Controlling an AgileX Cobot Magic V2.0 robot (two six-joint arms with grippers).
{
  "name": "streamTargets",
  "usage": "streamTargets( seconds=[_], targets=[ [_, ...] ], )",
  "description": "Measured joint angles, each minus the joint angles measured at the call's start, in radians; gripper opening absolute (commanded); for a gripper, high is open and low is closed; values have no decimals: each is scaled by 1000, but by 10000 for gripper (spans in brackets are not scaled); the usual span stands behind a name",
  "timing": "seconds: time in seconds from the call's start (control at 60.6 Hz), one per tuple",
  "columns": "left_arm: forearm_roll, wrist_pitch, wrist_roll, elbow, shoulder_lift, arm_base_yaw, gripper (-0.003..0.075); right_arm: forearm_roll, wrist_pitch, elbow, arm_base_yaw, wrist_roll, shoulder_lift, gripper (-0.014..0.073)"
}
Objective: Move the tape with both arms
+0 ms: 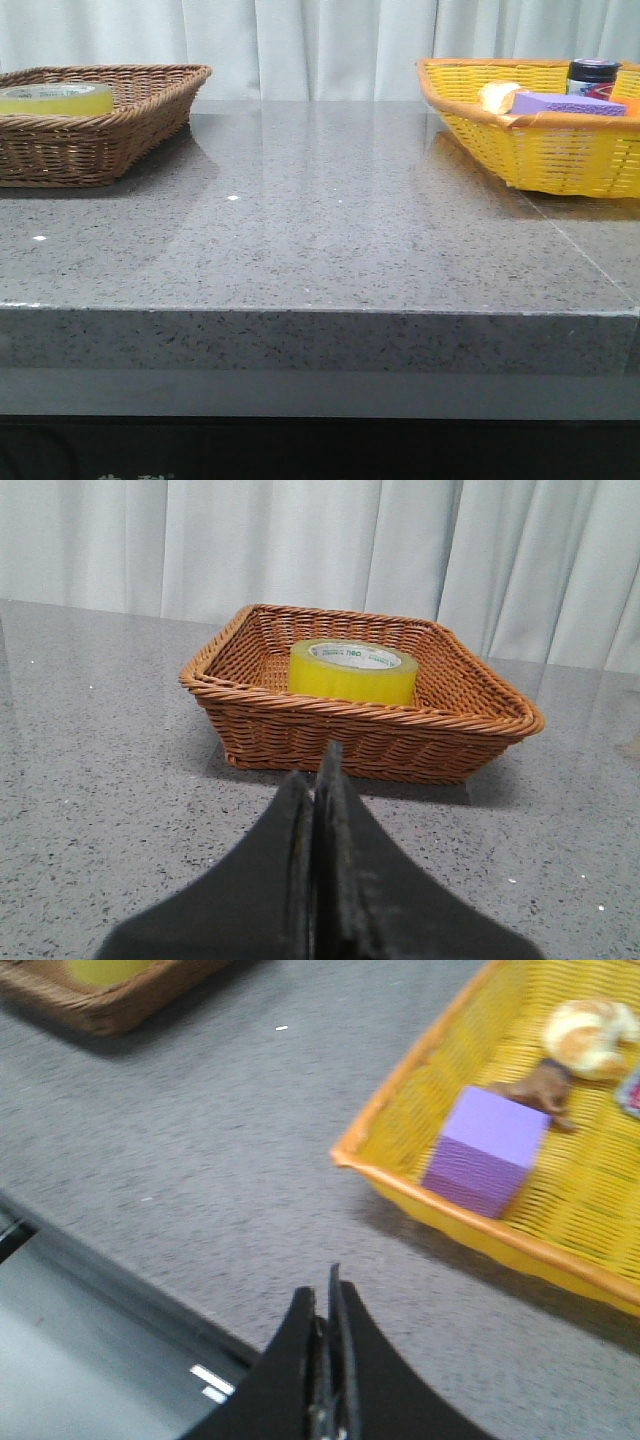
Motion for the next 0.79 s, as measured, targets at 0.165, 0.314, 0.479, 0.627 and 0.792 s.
streamTargets(
  seconds=[0.165, 0.314, 0.479, 0.627, 0.792],
  targets=[
    [0, 0, 0, 0, 0, 0, -20, 0, -164, 169, -145, 0, -160, -67],
    [0, 0, 0, 0, 0, 0, -20, 0, -361, 363, -235, 0, -303, -67],
    [0, 0, 0, 0, 0, 0, -20, 0, -495, 536, -298, 0, -405, -67],
    [0, 0, 0, 0, 0, 0, -20, 0, -575, 657, -334, 0, -455, -67],
    [0, 0, 0, 0, 0, 0, -20, 2, -659, 777, -348, 0, -509, -67]
  ],
)
